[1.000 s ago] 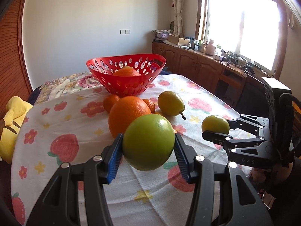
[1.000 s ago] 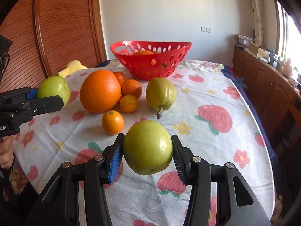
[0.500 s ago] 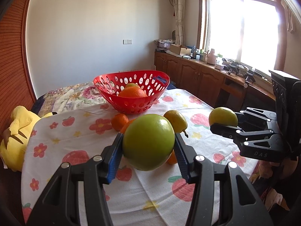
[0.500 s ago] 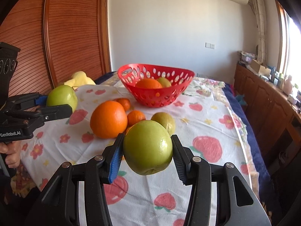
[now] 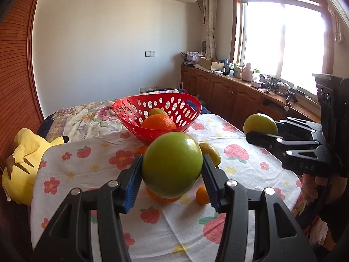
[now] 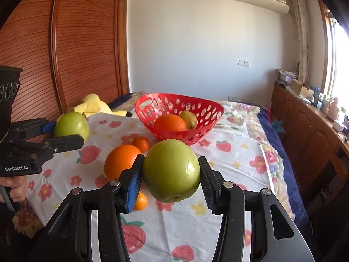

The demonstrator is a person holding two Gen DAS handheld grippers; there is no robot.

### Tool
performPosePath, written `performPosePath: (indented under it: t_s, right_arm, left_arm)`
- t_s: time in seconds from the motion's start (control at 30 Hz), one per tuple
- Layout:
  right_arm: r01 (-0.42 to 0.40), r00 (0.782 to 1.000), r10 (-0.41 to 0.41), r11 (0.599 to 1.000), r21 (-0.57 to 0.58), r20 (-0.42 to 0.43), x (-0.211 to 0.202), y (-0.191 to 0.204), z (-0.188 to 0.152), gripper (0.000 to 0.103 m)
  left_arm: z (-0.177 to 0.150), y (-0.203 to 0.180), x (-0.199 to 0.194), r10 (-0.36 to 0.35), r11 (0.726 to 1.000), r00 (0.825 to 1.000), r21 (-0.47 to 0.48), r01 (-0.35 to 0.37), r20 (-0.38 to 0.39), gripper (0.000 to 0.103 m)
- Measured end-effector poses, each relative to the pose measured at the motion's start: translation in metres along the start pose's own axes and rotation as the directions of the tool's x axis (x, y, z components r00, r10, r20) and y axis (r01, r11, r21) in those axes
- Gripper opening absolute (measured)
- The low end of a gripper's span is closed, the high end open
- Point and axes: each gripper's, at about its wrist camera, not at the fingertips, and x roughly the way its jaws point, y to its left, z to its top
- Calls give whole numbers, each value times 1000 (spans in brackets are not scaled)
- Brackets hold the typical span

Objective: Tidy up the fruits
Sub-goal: 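Lift the green apple with the right tool while the left tool lifts its apple, then lower both green apples into the red basket and open both tools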

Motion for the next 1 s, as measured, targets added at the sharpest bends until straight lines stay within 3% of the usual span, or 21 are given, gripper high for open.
performPosePath:
  t_s: [0.37, 1.0]
  right_arm:
    - [14, 999, -12, 999, -45, 44, 10, -1, 43, 50]
    - [-51, 999, 52, 995, -90, 2, 75, -18, 80, 50]
  left_arm:
    - [31, 8, 9, 27, 999, 999, 35, -27, 19, 51]
    - [71, 33, 73, 41, 999, 999, 30, -41, -10, 51]
